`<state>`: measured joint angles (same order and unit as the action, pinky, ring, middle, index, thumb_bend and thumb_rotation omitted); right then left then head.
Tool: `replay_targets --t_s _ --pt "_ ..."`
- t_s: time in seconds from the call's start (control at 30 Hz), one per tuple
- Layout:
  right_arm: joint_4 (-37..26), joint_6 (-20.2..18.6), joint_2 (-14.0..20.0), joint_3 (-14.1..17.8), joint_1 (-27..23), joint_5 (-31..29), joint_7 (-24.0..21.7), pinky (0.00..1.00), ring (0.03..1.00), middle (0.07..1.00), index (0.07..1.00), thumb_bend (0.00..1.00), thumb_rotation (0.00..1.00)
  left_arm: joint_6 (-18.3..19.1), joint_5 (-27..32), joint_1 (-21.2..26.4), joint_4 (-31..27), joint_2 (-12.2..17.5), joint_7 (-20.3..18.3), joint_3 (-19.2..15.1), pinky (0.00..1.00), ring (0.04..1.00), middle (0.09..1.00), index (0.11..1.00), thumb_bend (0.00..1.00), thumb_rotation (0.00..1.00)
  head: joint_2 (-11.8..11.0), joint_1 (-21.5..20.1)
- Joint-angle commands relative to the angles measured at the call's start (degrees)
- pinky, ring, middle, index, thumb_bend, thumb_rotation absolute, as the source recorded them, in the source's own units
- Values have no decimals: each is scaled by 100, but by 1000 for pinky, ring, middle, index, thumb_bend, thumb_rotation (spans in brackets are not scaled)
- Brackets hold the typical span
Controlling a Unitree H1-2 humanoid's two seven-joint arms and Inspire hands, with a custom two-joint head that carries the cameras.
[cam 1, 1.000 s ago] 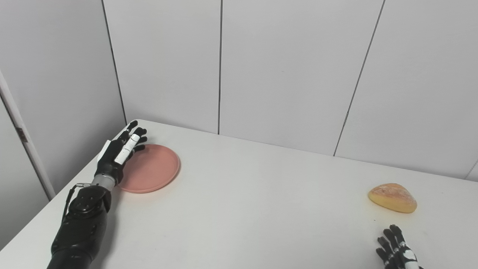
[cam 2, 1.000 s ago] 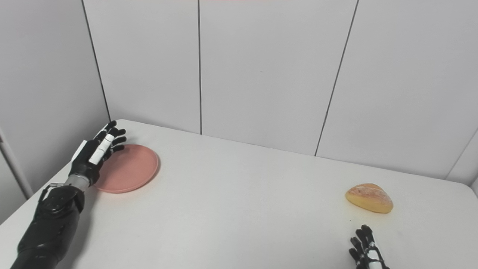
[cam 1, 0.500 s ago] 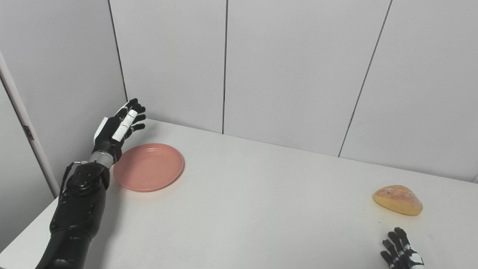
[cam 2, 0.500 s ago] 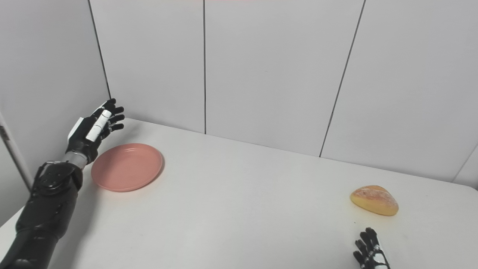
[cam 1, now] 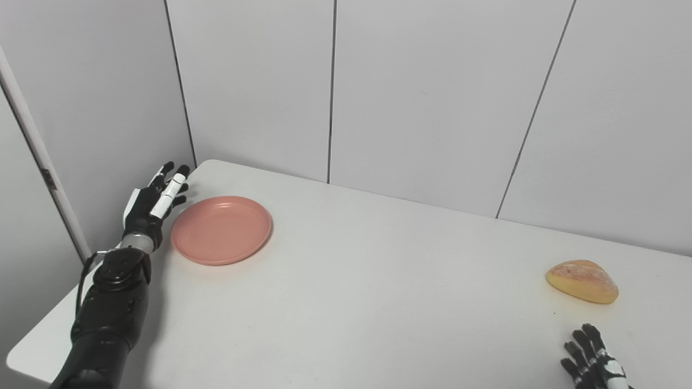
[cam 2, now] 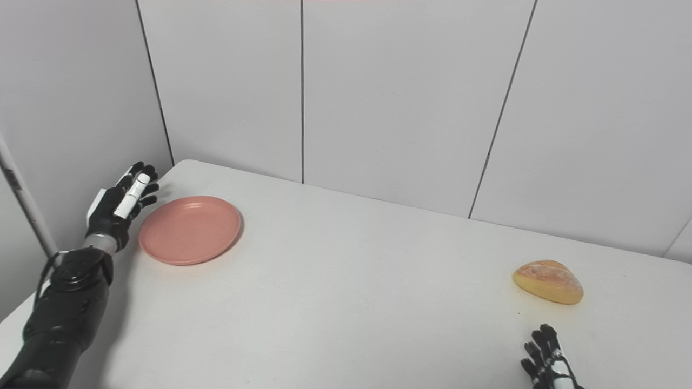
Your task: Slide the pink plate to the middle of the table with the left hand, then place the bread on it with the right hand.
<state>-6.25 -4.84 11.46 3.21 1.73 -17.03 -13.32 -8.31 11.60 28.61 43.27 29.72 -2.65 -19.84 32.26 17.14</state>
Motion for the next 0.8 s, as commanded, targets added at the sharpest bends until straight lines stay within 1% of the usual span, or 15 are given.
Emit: replay_targets --t_s 0.0,0.1,0.27,0.43,0.5,0.63,0.77 --pt "-183 -53 84 61 -105 -66 -44 1000 986 1000 1000 733 901 -349 -30 213 62 218 30 -11 910 894 892 960 809 734 17 -5" --pt "-153 -60 96 64 -121 -72 -54 1000 989 1000 1000 739 899 -383 -47 243 244 206 89 -17 915 899 904 973 822 743 19 -3" --pt "-109 -52 100 73 -128 -64 -45 1000 990 1000 1000 739 892 -409 6 215 366 90 155 -51 907 900 902 954 785 728 -33 3" --pt "-54 -31 109 74 -132 -58 -57 1000 989 1000 1000 737 887 -469 -2 188 492 61 61 12 929 914 905 962 813 748 -61 13" --pt "-55 -31 118 67 -129 -28 -49 1000 984 1000 1000 740 891 -428 15 174 487 31 50 18 898 904 901 958 776 741 -61 13" --pt "-126 -100 101 64 -107 -36 -19 1000 984 1000 1000 738 893 -323 -3 136 467 -45 2 88 886 898 897 944 795 737 -25 -20" --pt "-120 -70 86 52 -111 -45 -33 1000 982 1000 1000 725 893 -380 -26 117 557 -133 -67 189 898 907 906 954 774 740 -20 -40"
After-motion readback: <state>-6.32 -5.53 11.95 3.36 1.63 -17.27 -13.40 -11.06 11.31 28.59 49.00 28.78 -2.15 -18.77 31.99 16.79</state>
